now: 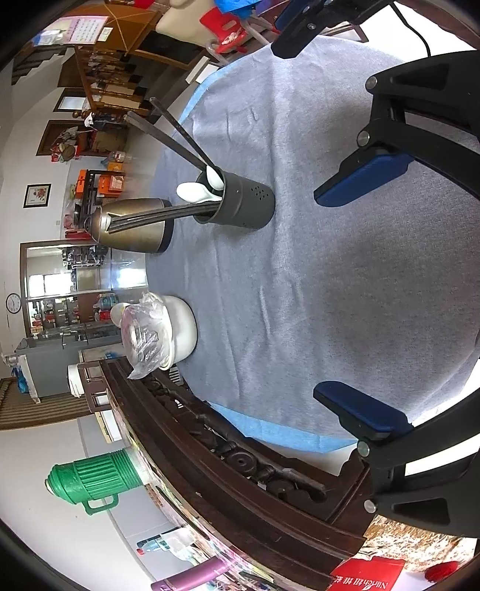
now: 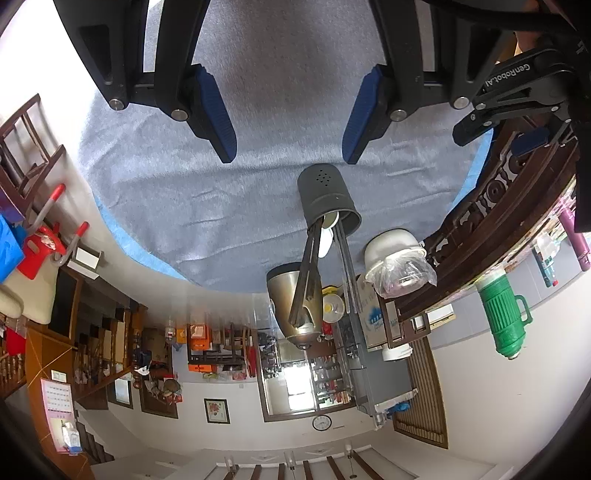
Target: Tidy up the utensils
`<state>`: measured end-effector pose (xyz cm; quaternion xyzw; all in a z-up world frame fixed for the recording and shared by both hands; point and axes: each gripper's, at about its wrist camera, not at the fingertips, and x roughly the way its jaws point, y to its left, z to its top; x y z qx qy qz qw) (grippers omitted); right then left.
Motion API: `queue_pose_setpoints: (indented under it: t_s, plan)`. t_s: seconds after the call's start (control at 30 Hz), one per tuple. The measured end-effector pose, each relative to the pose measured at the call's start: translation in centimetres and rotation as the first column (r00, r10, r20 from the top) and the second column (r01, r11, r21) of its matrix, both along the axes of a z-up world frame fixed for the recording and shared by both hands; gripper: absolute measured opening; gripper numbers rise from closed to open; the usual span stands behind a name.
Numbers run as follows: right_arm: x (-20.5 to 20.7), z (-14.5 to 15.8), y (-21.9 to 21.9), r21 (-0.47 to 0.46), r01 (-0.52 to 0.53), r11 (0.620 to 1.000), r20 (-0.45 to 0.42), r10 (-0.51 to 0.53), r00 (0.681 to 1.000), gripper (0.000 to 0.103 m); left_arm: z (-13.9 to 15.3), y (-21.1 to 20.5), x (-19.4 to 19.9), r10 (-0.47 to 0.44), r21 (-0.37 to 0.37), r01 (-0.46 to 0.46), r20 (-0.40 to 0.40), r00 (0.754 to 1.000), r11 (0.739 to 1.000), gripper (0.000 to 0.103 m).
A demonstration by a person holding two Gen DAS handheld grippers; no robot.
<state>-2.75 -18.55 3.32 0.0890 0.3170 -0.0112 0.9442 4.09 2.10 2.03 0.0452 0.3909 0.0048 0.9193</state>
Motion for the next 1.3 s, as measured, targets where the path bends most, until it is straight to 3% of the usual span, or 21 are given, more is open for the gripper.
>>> queue_pose_setpoints:
  t_s: [0.63, 1.3]
  plan:
    - [-0.3, 0.5, 1.2, -0.011, -0.006, 1.000, -0.020, 0.006, 1.000, 0.063, 0.2, 1.7, -0.9, 0.031, -0.035, -0.031, -0.008, 0.999, 0.999, 0.095]
    - [-1.0, 0.4, 0.2, 0.008, 0.009, 1.000, -0.015, -0.009, 1.000, 0.063, 1.6, 0.9, -1.4, 0.021, -0.012, -0.021, 0.018, 1.000, 1.000, 0.095]
